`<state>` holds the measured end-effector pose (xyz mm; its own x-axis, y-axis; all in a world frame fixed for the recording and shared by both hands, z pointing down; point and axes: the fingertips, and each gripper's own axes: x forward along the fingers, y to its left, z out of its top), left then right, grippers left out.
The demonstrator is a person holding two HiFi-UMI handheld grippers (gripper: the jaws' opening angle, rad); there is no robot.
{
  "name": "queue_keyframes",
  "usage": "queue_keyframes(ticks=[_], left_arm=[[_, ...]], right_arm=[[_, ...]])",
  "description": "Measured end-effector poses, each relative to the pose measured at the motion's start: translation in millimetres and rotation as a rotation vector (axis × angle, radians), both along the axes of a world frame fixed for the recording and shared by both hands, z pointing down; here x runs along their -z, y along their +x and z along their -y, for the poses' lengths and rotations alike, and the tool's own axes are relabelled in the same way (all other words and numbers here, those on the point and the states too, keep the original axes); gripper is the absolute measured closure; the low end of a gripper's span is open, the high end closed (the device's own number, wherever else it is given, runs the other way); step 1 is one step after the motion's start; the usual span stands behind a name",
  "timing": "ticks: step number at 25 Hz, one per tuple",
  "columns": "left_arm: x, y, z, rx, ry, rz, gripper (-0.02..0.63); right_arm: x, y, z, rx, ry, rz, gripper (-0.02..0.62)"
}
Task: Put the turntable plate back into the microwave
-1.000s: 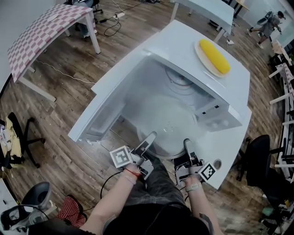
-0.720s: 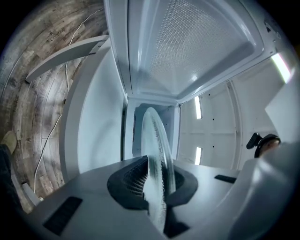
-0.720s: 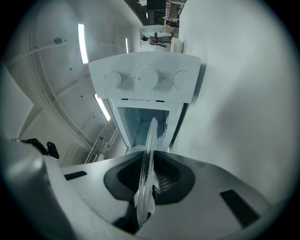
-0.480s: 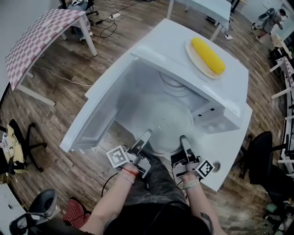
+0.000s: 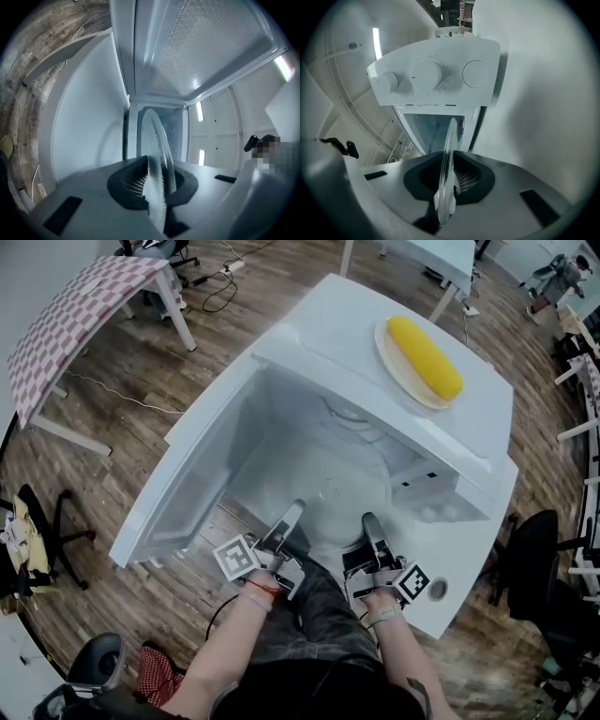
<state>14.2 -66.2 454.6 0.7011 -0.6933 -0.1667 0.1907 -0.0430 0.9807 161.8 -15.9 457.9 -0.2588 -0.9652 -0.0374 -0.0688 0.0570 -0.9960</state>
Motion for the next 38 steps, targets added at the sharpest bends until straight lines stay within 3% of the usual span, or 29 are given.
queue_keyframes(ticks=[29,34,38], left_arm=[[-17,9,46,0.070,-0.017,0.015,0.568],[-18,11,50,0.094,-0.036,0.009,0.568],[-22,13,52,0.111,-0.051,0.024,0.568]], right_arm=[[-18,9,43,-0.083,-0.008,0.054,0.545],[-15,-4,37,-0.013,-0.023,0.003,0.538],[-17,-29,25,0.066,-0.042,0.028,0.534]])
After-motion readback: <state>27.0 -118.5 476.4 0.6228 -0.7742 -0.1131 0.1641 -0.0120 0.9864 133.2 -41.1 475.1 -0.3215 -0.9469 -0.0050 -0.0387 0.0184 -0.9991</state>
